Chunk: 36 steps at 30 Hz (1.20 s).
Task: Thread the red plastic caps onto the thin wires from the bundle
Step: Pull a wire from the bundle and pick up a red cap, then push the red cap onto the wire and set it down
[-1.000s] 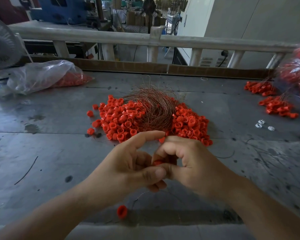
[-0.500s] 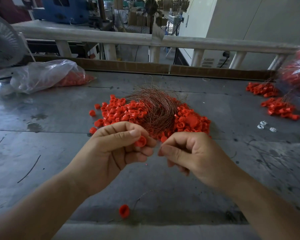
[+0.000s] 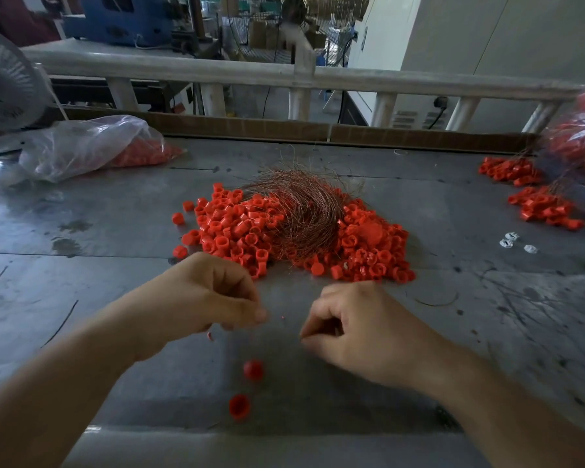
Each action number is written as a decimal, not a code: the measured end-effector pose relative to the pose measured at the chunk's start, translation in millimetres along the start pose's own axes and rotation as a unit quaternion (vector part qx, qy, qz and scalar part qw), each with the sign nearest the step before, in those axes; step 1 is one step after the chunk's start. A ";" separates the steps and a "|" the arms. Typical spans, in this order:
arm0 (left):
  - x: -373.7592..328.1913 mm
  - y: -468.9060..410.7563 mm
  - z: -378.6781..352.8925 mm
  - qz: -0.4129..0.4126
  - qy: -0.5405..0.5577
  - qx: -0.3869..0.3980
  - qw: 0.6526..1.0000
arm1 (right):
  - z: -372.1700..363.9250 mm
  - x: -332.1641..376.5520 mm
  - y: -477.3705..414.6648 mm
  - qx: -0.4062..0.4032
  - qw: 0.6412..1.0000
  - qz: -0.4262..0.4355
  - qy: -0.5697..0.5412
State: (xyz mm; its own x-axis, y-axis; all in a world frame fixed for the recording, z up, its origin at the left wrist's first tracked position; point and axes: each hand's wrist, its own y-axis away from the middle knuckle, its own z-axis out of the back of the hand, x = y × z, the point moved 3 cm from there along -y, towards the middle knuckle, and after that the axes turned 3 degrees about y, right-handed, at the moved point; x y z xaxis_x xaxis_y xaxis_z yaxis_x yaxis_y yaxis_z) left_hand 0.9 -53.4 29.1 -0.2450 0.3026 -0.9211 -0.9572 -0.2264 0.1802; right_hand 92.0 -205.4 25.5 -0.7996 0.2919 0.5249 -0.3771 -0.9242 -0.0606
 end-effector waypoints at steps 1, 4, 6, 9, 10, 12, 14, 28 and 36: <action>3.2 -3.0 2.2 0.010 -0.007 -0.036 0.999 | -4.0 0.5 -0.4 0.017 1.000 0.000 0.009; 13.0 -11.5 13.6 -0.030 -0.139 -0.227 0.964 | -7.9 0.1 -0.8 0.038 0.999 -0.006 0.014; 12.1 -12.4 15.7 -0.055 -0.247 -0.301 0.919 | -7.3 -0.9 -0.2 0.045 0.999 -0.017 0.007; 16.6 -17.5 15.3 -0.064 -0.289 -0.312 0.903 | -6.6 -1.0 0.6 0.055 0.998 -0.026 -0.004; 18.2 -20.1 15.0 -0.063 -0.301 -0.312 0.899 | -6.1 -1.3 0.6 0.055 0.998 -0.028 -0.005; 20.5 -24.6 15.0 -0.057 -0.315 -0.308 0.896 | -5.1 -1.9 -0.3 0.052 0.998 -0.033 -0.007; 21.9 -27.8 15.4 -0.054 -0.316 -0.301 0.898 | -4.7 -3.0 -0.5 0.049 0.998 -0.037 -0.009; 4.9 -23.2 -4.5 -0.212 -0.206 -0.288 0.911 | 1.2 -8.1 -2.8 0.013 0.999 -0.048 -0.003; 5.2 -37.0 11.7 -0.095 0.367 -0.178 0.908 | 0.9 -9.7 -3.3 -0.001 0.999 -0.045 0.008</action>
State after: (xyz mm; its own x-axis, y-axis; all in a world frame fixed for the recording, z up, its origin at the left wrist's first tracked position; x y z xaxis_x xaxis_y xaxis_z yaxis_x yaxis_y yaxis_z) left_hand 33.2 -32.7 21.7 0.2126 -0.3011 -0.9296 -0.8285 -0.5599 -0.0082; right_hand 101.4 -205.3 21.5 -0.7696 0.3773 0.5151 -0.4487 -0.8935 -0.0159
